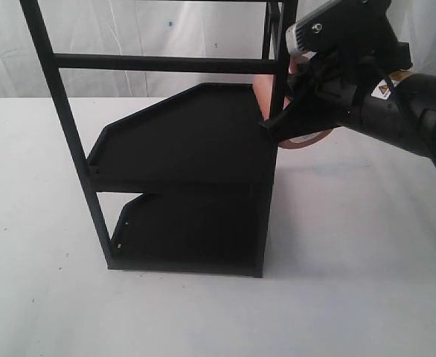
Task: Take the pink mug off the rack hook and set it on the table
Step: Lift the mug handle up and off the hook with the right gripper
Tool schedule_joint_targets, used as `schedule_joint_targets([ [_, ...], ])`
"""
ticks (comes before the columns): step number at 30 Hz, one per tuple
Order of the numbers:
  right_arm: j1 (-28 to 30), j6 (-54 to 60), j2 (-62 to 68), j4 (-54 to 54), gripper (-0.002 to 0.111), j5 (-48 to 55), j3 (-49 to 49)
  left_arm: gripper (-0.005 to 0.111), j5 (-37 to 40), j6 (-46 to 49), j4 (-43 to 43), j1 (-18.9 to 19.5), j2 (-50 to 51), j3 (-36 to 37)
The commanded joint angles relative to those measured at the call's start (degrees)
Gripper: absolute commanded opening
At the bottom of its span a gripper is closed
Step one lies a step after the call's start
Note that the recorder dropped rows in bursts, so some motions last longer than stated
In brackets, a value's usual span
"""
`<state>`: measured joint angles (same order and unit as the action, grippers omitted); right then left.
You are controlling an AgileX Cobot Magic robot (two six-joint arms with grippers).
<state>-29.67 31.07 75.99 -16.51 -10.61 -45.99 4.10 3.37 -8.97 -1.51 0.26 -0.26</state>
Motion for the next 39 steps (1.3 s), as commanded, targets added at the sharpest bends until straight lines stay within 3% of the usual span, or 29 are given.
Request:
schedule_joint_targets([
  [1,-0.16,0.21,0.15,0.09,0.006,-1.59,-0.25,0.053,0.26,-0.10,-0.53,0.12,-0.26,0.26],
  [3,-0.16,0.21,0.15,-0.05,0.000,-2.00,-0.25,0.053,0.26,-0.10,-0.53,0.12,-0.26,0.26],
  [39,-0.16,4.81,-3.54,-0.19,0.000,-3.76,-0.25,0.053,0.26,-0.10,-0.53,0.12,-0.26,0.26],
])
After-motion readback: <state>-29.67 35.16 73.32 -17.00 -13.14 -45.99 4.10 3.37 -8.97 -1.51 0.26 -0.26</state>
